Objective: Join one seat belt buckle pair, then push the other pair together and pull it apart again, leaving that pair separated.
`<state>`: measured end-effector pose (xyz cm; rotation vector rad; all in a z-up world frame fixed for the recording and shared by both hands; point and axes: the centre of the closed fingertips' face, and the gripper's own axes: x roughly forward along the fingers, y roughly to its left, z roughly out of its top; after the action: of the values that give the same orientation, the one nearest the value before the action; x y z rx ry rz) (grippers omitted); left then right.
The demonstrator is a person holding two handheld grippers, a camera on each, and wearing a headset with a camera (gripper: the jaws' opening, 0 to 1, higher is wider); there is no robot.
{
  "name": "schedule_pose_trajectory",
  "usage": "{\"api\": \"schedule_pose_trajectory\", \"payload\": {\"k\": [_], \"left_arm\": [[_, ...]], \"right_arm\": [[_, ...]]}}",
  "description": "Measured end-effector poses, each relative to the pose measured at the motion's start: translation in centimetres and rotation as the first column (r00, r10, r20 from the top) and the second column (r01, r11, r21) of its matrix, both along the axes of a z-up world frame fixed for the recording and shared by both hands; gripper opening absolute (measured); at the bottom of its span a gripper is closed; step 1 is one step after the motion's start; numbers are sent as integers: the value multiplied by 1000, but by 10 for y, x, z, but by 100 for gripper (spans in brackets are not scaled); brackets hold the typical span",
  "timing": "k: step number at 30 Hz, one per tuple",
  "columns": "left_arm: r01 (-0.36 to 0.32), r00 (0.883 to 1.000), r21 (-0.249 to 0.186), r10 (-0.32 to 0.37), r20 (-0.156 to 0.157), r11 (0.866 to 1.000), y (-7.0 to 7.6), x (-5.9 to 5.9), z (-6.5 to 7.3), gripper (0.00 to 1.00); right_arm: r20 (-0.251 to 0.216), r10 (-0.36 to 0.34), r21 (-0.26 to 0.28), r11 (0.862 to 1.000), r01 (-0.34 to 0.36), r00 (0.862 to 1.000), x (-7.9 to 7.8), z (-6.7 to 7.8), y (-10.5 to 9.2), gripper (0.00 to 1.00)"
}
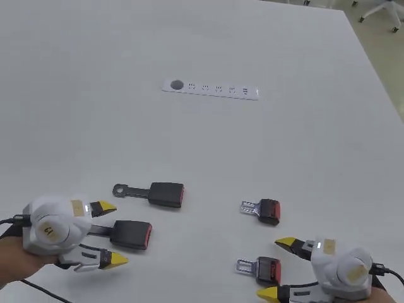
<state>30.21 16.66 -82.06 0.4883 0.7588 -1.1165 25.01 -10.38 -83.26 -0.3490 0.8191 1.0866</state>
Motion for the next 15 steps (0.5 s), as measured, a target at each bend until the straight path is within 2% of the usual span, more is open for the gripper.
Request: {"api": "schedule_pose_trajectory", "payload": {"k": [6, 9, 11, 13, 14, 15], "left_arm": [[63, 998, 43, -63, -9, 997, 0, 1, -13, 57], [100, 995, 70, -100, -1, 993, -1, 2, -18, 54], [105, 995, 68, -104, -12, 992, -3, 2, -18, 53], [160, 987, 107, -161, -2, 981, 0, 0, -22, 47], [162, 987, 70, -162, -6, 984, -6, -2, -19, 44], [154, 988, 84, -154, -5, 984, -3, -1, -19, 44]], "right_arm": [[-18, 35, -11, 999, -35, 999, -2, -2, 2, 64], [-26, 58, -20, 998, -59, 998, -3, -4, 1, 62], [-36, 79, -36, 996, -80, 996, -6, -6, -1, 58], [-32, 89, -41, 995, -90, 996, -6, -6, -3, 56], [-32, 90, -41, 995, -91, 995, -6, -5, -3, 55], [-33, 95, -39, 995, -96, 995, -5, -5, -3, 52]]}}
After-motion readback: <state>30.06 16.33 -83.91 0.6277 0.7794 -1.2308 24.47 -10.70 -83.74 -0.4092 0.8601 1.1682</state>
